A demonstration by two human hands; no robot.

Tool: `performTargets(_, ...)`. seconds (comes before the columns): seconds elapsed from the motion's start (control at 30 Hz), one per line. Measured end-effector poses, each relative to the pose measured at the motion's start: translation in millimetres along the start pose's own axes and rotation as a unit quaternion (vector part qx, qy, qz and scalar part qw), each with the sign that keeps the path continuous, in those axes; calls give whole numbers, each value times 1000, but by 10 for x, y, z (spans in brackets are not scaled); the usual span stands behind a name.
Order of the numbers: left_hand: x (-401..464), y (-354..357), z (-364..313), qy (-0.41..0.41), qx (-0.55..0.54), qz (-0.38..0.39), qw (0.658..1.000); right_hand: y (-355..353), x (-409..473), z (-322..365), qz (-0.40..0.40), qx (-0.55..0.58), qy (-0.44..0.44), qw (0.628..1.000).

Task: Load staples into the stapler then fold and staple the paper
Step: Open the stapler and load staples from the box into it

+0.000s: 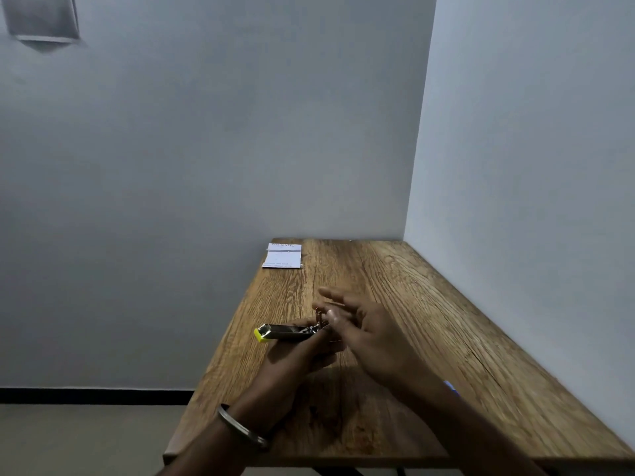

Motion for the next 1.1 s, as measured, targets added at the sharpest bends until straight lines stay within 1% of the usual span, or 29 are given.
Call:
performTargets(0.07,1,15,-38,-13,8,5,1000,-164,-15,-33,-56,12,-17,998)
performTargets(0.13,32,-3,-68,-23,11,-9,1000,-341,-31,-103,-108,16,-16,994)
performTargets(0.2,35,-13,-102,-22,4,-17,1000,-478,-40,-200,-133,3,-2,991)
performTargets(0.3,14,15,-144,-36,-11,-28,999,-562,-68,-351,-137,-53,16,989)
performTargets(0.4,18,31,-144,-38,-3,-37,999,-530,-90,-454,-132,-89,28,987)
performTargets(0.43,23,36,-150,-38,0,-39,999,-519,-91,-453,-137,-101,22,985)
performTargets(0.5,28,47,-164,-39,-1,-38,999,-485,-84,-397,-142,-162,-24,976)
performTargets(0.57,20,56,-171,-36,0,-39,999,-420,-60,-347,-110,-251,-73,959)
performTargets(0.67,7,50,-162,-31,1,-42,999,-413,-19,-329,-73,-346,-93,931)
performTargets(0.77,11,45,-144,-34,4,-43,998,-427,7,-275,-51,-437,-132,888)
performTargets(0.87,24,39,-119,-41,20,-47,998,-377,12,-217,-32,-496,-165,852)
performTargets(0.93,20,31,-110,-37,17,-49,998,-320,7,-207,-27,-518,-182,836)
performTargets(0.97,12,25,-114,-34,10,-51,998,-306,7,-208,-30,-512,-185,838)
performTargets(1.0,2,25,-119,-32,0,-49,998,-311,3,-205,-38,-493,-184,850)
performTargets(1.1,-17,31,-161,-33,-33,-28,998,-362,4,-153,-71,-356,-156,919)
Point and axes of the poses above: each hand's wrist, its own x-axis towards the middle knuckle, its own y-axis out of the palm, z = x × y, the point moved 4 cm from there along x, towards the middle knuckle, and after that the axes turned 6 degrees about y, right-handed, at the moved point
